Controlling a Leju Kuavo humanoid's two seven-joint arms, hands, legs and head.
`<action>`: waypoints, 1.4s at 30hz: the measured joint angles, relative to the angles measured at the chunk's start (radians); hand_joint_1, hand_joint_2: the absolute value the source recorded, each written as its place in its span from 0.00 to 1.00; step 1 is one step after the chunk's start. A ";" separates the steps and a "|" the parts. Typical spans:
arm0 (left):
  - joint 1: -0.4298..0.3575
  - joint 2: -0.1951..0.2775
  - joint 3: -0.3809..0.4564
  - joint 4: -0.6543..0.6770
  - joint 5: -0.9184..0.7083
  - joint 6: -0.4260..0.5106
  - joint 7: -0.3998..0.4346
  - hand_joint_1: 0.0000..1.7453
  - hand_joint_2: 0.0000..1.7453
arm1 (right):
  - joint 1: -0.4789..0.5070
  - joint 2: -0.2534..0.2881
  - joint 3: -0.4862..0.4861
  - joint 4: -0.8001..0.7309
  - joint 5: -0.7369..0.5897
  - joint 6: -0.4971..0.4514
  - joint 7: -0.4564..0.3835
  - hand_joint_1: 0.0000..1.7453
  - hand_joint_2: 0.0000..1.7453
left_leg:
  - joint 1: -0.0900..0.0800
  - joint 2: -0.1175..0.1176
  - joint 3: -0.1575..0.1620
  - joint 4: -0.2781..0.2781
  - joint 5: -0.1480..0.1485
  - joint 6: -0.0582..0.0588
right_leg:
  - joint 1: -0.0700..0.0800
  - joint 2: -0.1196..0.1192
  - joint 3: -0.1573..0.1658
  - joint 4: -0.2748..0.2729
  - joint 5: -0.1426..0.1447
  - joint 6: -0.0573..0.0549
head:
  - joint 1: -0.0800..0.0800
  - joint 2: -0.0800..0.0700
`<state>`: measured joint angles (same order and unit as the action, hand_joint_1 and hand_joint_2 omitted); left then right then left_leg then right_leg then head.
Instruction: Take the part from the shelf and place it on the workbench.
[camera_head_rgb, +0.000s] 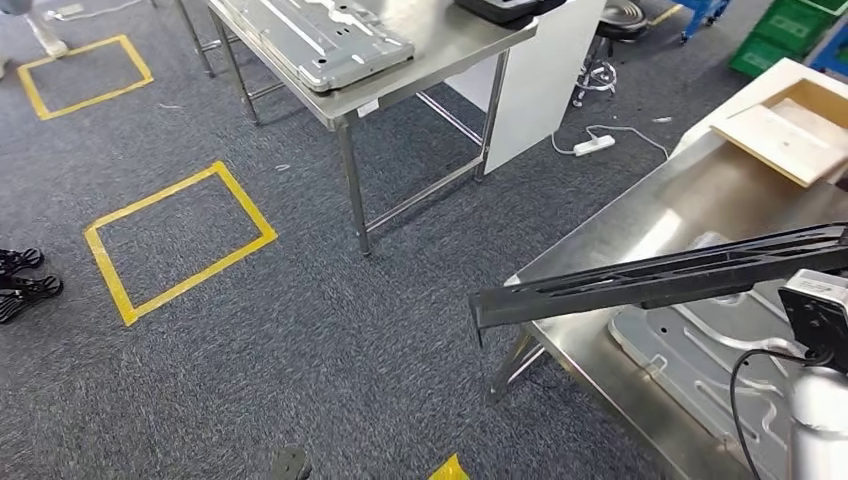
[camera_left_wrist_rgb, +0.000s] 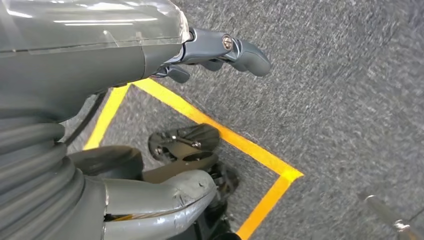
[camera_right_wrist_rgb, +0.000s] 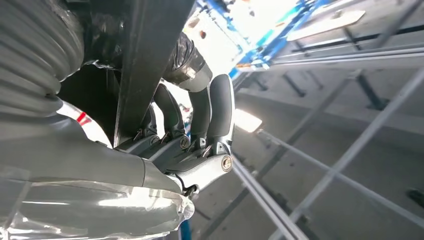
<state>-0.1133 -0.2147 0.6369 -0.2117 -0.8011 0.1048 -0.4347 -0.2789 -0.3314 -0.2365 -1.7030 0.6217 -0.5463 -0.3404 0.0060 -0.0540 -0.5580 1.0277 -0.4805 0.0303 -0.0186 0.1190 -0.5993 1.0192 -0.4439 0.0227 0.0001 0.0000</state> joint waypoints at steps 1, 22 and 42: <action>-0.001 0.000 0.000 0.000 -0.002 0.001 -0.001 0.00 1.00 | 0.005 -0.002 -0.008 0.008 0.000 -0.001 -0.002 1.00 1.00 | -0.001 0.011 0.000 -0.004 0.004 0.007 | -0.003 0.004 -0.003 -0.002 0.002 0.007 | 0.000 0.000; -0.012 -0.008 -0.006 0.000 -0.031 0.011 -0.118 0.00 1.00 | 0.004 -0.018 -0.147 0.152 -0.017 0.003 -0.017 1.00 1.00 | -0.004 0.063 -0.106 0.231 -0.126 -0.013 | 0.004 -0.103 0.014 -0.020 0.004 -0.028 | 0.001 0.000; -0.009 -0.010 -0.023 0.000 -0.035 -0.011 -0.138 0.00 1.00 | -0.045 -0.088 -0.277 0.388 -0.041 0.023 0.031 1.00 1.00 | -0.003 0.089 -0.005 -0.025 0.022 0.023 | -0.019 -0.127 -0.039 0.091 -0.030 0.043 | 0.006 0.000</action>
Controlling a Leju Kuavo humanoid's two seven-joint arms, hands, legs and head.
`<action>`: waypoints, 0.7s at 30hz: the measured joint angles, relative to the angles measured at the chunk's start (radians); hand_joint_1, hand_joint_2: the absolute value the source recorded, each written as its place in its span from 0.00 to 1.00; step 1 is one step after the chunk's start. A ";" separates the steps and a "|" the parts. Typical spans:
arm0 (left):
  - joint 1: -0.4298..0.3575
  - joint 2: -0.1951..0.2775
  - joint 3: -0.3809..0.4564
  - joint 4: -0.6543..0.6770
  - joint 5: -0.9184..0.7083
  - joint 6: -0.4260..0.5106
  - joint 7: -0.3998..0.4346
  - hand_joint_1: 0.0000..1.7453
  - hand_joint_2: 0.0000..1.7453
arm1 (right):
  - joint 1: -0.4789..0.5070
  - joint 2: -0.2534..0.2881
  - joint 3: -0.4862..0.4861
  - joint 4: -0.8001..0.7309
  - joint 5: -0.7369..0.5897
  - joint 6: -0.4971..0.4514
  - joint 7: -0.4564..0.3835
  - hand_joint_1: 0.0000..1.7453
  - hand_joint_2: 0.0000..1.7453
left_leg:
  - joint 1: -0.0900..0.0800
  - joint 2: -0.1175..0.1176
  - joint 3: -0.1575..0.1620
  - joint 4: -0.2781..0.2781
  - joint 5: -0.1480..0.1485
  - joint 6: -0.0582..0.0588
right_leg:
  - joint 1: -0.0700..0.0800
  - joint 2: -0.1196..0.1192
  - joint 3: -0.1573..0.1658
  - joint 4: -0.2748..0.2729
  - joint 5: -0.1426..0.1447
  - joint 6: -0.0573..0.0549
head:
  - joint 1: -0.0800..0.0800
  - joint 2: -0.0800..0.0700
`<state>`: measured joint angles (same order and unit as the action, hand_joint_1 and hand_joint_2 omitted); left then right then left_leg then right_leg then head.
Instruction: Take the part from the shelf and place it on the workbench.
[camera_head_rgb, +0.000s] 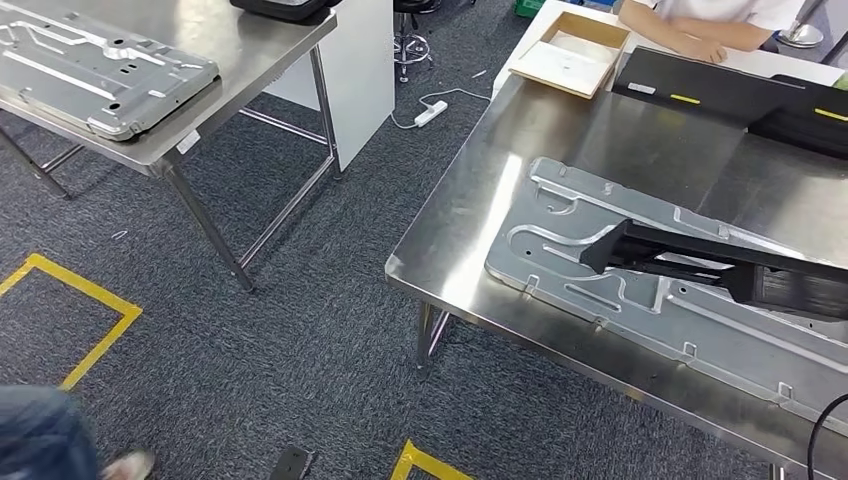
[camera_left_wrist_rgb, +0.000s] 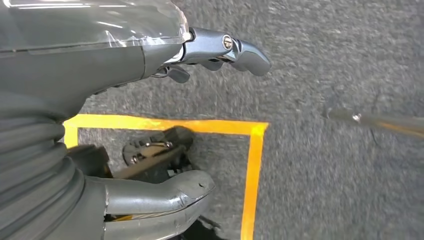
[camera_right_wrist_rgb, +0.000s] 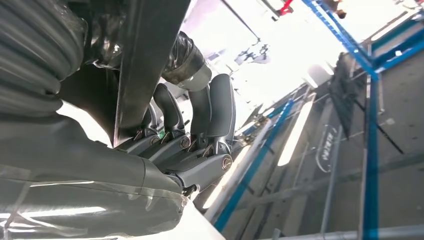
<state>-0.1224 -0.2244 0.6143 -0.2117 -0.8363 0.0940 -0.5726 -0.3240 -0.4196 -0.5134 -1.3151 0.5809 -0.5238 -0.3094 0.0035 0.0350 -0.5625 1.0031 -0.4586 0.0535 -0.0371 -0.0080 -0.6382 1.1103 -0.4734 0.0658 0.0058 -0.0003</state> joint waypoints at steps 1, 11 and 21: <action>-0.001 0.000 0.000 0.000 -0.001 0.000 -0.002 0.00 1.00 | -0.005 -0.006 -0.004 0.011 0.001 0.000 0.000 1.00 1.00 | -0.002 0.002 0.000 0.003 -0.002 -0.004 | 0.002 -0.003 0.030 -0.057 0.019 -0.004 | 0.000 0.000; 0.000 0.001 0.000 0.000 0.001 -0.005 -0.009 0.00 1.00 | -0.040 -0.050 -0.025 0.107 0.028 -0.002 0.004 1.00 1.00 | 0.000 -0.026 -0.126 0.277 -0.139 -0.038 | 0.014 0.008 0.050 -0.103 0.026 -0.062 | -0.002 0.000; -0.003 0.006 0.000 0.000 -0.003 -0.027 -0.010 0.00 1.00 | -0.184 -0.164 -0.013 0.358 0.188 0.062 0.037 1.00 1.00 | -0.012 -0.036 -0.021 0.012 0.008 0.004 | 0.021 0.025 0.043 -0.086 0.016 -0.035 | -0.002 0.000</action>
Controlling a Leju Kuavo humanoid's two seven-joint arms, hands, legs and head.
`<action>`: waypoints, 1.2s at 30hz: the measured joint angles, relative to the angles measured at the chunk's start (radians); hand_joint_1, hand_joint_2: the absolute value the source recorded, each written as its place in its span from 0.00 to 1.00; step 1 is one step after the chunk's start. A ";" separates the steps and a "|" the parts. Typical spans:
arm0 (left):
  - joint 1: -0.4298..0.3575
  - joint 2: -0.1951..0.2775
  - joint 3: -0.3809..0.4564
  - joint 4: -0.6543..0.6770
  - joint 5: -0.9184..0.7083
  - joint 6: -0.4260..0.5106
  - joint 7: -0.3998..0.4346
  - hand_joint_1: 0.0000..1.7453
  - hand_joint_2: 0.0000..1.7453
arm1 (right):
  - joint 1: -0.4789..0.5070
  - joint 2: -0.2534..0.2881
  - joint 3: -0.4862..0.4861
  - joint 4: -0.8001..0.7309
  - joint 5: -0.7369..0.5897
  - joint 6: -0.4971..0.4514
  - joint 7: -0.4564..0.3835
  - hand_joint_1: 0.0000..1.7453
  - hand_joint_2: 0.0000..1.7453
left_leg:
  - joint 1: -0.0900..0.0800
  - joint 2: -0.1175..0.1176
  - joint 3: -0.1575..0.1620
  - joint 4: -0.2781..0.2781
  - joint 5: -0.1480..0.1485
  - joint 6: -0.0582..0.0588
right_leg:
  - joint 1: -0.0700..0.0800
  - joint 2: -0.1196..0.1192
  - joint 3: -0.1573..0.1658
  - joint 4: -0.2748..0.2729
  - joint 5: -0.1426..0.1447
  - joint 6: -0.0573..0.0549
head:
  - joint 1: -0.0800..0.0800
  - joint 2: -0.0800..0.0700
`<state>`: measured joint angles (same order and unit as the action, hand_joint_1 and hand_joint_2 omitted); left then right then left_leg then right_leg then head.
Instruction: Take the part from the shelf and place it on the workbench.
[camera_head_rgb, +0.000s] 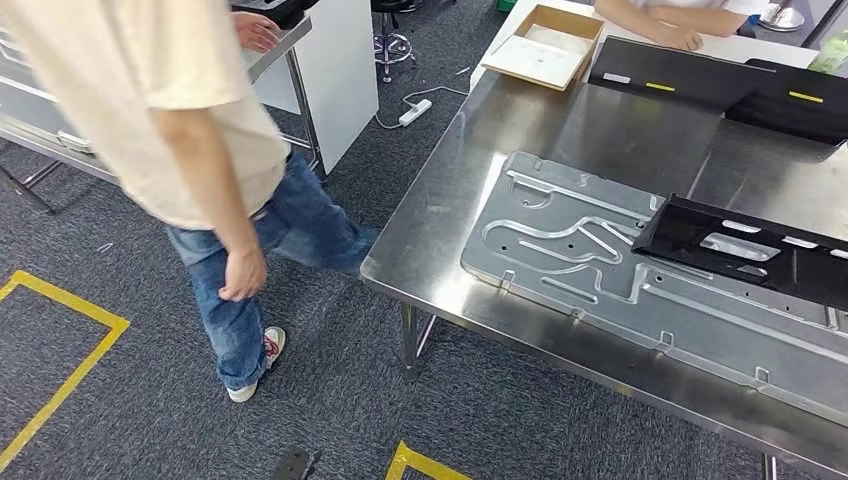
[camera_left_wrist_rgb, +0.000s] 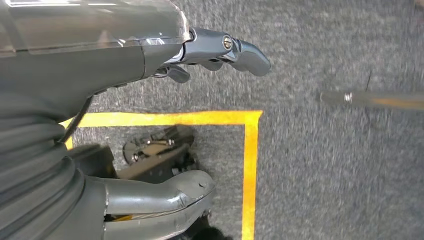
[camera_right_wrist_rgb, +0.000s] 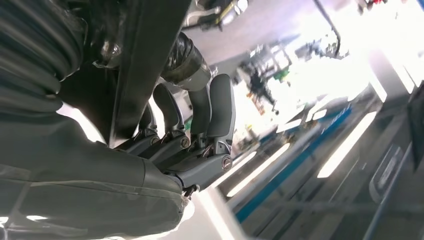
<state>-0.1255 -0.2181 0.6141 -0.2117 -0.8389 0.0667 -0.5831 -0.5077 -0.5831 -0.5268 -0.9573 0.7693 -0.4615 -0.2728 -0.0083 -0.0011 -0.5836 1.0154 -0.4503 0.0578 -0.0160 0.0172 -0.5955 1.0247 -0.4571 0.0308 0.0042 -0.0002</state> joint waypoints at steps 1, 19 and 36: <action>-0.001 0.000 0.000 0.000 0.000 -0.002 -0.001 0.00 1.00 | -0.012 -0.013 0.002 0.023 0.001 0.010 -0.008 1.00 1.00 | 0.002 0.001 0.003 -0.010 0.006 0.005 | -0.002 -0.002 -0.006 0.014 -0.012 0.005 | 0.001 0.000; -0.004 0.003 -0.002 0.000 -0.007 -0.016 0.008 0.00 0.00 | -0.104 -0.076 0.035 0.168 0.040 0.065 0.007 0.00 0.00 | 0.010 0.002 -0.082 0.188 -0.109 -0.043 | -0.019 -0.017 -0.011 0.006 0.005 -0.018 | 0.000 0.000; -0.010 0.010 0.000 0.000 -0.004 -0.024 0.005 0.00 0.00 | -0.153 -0.088 0.053 0.236 0.064 0.118 0.041 0.00 0.00 | -0.008 0.004 0.008 -0.037 0.028 0.022 | -0.012 -0.014 -0.113 0.227 -0.110 0.022 | 0.004 0.000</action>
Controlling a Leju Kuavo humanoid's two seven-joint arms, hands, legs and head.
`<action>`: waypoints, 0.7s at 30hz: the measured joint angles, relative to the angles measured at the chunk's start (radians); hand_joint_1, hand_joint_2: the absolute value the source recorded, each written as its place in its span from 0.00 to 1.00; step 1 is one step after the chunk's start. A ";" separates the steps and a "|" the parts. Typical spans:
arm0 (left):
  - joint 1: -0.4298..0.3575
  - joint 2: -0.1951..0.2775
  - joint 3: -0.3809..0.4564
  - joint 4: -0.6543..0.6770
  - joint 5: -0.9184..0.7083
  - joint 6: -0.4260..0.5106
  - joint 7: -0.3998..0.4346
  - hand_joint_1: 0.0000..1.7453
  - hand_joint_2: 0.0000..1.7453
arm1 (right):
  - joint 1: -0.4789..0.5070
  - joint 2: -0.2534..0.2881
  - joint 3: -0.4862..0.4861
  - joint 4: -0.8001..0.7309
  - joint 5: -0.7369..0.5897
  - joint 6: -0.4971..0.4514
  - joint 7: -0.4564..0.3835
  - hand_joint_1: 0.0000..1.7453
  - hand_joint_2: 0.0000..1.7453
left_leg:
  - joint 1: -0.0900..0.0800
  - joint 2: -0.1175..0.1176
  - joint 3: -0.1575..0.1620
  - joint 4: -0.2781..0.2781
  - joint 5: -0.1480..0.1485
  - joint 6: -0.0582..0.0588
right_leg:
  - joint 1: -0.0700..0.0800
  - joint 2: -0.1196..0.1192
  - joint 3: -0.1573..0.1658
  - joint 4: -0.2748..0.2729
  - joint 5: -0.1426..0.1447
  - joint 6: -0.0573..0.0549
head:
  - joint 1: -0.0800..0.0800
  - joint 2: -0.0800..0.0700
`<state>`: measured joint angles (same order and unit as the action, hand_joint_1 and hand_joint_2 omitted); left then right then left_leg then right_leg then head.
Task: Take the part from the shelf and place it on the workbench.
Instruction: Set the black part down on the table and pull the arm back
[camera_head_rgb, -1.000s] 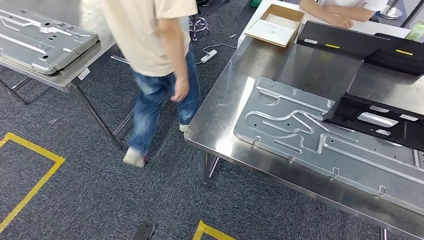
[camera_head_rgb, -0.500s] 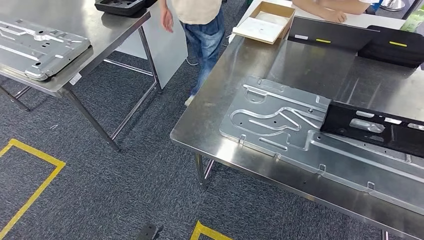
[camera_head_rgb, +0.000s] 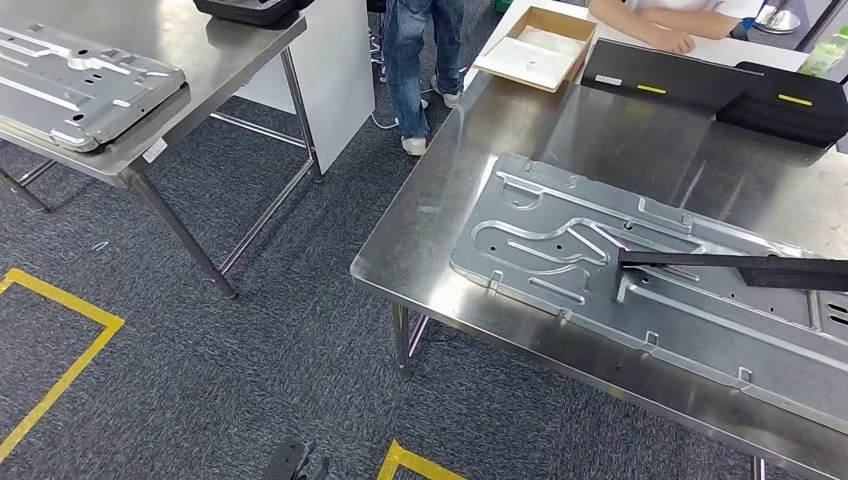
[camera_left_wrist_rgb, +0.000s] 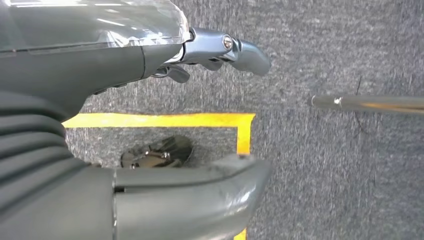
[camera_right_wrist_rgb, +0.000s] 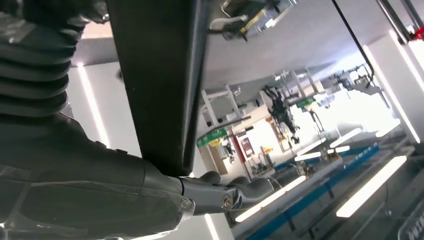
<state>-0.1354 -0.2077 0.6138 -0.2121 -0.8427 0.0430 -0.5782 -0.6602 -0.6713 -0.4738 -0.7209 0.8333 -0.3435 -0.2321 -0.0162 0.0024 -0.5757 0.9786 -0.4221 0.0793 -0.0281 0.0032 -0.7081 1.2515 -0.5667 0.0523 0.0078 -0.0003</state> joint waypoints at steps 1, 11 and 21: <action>0.002 0.000 0.000 0.000 0.000 0.000 0.000 0.00 0.00 | -0.001 -0.001 0.002 0.008 0.009 0.013 0.011 0.00 0.00 | 0.001 0.000 0.000 0.002 -0.001 -0.002 | -0.005 -0.001 -0.012 0.022 0.001 0.005 | 0.000 0.000; 0.001 0.008 0.000 0.000 -0.002 -0.017 -0.004 0.00 0.00 | -0.178 -0.061 0.097 0.229 0.114 0.533 0.289 0.00 0.00 | 0.004 0.000 -0.022 0.065 -0.042 -0.051 | -0.012 0.001 0.099 -0.219 0.120 -0.022 | -0.002 0.000; 0.003 0.010 0.001 0.000 -0.002 -0.013 -0.005 0.00 0.00 | -0.225 -0.068 0.112 0.298 0.082 0.503 0.323 0.00 0.00 | 0.010 -0.001 -0.166 0.372 -0.173 -0.059 | 0.000 0.001 0.096 -0.219 0.122 -0.044 | -0.003 0.000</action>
<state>-0.1324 -0.1975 0.6146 -0.2121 -0.8446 0.0299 -0.5830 -0.8852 -0.7389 -0.3614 -0.4228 0.9158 0.1595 0.0912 -0.0061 0.0014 -0.7412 1.3509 -0.5956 0.0203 -0.0284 0.0040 -0.6123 1.0327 -0.4444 0.0079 0.0050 -0.0002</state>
